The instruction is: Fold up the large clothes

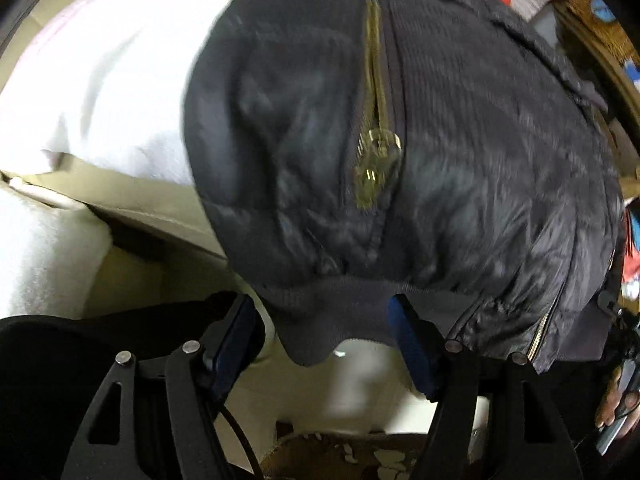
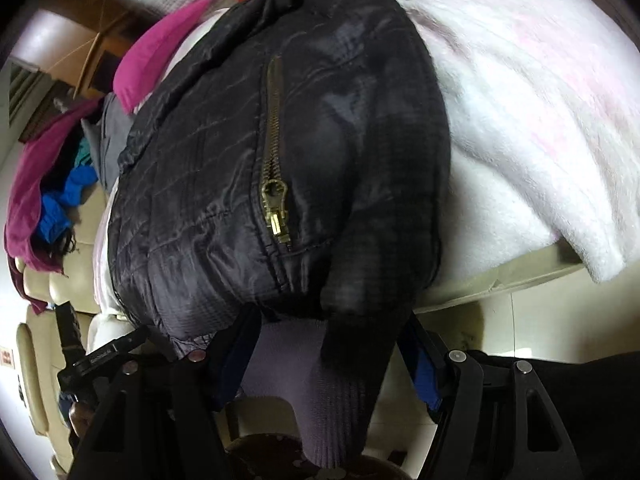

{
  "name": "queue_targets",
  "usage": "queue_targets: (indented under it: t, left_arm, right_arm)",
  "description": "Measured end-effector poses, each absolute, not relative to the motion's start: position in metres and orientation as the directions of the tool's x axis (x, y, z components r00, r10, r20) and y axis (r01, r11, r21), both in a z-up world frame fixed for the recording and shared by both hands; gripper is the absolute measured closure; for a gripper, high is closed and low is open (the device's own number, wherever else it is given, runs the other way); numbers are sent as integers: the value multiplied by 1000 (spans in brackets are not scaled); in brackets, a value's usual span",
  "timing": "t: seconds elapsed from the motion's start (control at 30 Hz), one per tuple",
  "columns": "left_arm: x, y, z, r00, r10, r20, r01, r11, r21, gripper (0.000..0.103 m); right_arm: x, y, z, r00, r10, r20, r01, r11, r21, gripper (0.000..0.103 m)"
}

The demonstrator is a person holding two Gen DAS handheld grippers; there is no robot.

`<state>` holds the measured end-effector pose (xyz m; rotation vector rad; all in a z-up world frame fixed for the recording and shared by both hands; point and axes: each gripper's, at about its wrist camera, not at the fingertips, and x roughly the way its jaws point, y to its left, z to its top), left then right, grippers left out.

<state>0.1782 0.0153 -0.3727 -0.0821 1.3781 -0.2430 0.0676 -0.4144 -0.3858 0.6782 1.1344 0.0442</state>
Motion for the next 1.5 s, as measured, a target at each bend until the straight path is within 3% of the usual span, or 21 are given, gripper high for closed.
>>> queue_targets:
  t: [0.03,0.07,0.1,0.17,0.23,0.3,0.4,0.53,0.67,0.73,0.77,0.8,0.83,0.87,0.9,0.93,0.97,1.0,1.07,1.33,1.5]
  left_arm:
    - [178,13,-376,163,-216,-963,129,972,-196,33]
    - [179,13,-379,153,-212,-965,131,973,-193,33]
    - [178,13,-382,148,-207,-967,127,974,-189,33]
    - [178,15,-383,163,-208,-964,117,975,-190,33]
    - [176,17,-379,195,-230,-953,120,970,-210,47]
    - [173,17,-378,210,-228,-951,117,971,-207,58]
    - [174,21,-383,206,-219,-954,105,974,-201,58]
    - [177,27,-399,166,-197,-966,94,978,-184,36]
    - [175,30,-411,144,-201,-969,89,978,-189,34]
    - [179,29,-415,153,-229,-961,92,972,-216,49]
    - [180,29,-414,159,-247,-956,99,967,-233,69]
    - [182,30,-416,170,-259,-951,103,964,-245,78]
    - [182,32,-415,176,-270,-947,102,962,-255,82]
    - [181,35,-413,182,-278,-943,99,959,-264,90]
    - [180,37,-412,186,-292,-938,97,956,-278,92]
    - [179,40,-409,190,-305,-933,95,952,-291,93]
    - [178,43,-407,192,-314,-930,95,949,-300,94]
    - [175,44,-404,196,-326,-925,96,945,-313,95]
    - [170,47,-394,201,-355,-913,100,934,-342,95]
    - [177,81,-330,252,-533,-808,118,846,-521,95]
    - [198,83,-267,345,-571,-745,179,819,-545,95]
  right_arm:
    - [66,-412,-384,453,359,-816,282,811,513,38]
    - [66,-410,-381,459,348,-817,270,822,502,56]
    - [65,-407,-378,462,323,-826,257,842,474,65]
    - [63,-404,-374,467,315,-826,248,850,464,79]
    - [58,-403,-362,496,312,-811,222,857,465,85]
    - [52,-407,-345,549,337,-765,187,842,506,87]
    - [38,-416,-323,632,397,-666,119,799,590,87]
    - [41,-417,-328,612,395,-685,133,803,581,87]
    - [47,-408,-354,530,369,-764,193,824,532,84]
    - [50,-411,-362,509,374,-775,232,808,542,83]
    - [52,-414,-365,501,392,-772,243,792,560,79]
    - [54,-415,-367,498,401,-769,249,783,570,73]
    - [57,-416,-370,490,412,-768,256,774,579,50]
    - [58,-413,-373,485,414,-770,258,774,578,38]
    - [59,-410,-374,483,407,-776,250,784,567,39]
    - [59,-406,-373,486,392,-781,228,806,546,55]
    - [60,-402,-368,493,372,-787,207,828,521,79]
    - [60,-398,-362,503,348,-791,187,850,493,84]
    - [57,-397,-350,530,340,-777,157,861,484,89]
    - [55,-405,-266,725,356,-590,11,850,526,89]
    - [78,-408,-223,817,298,-493,-27,875,483,89]
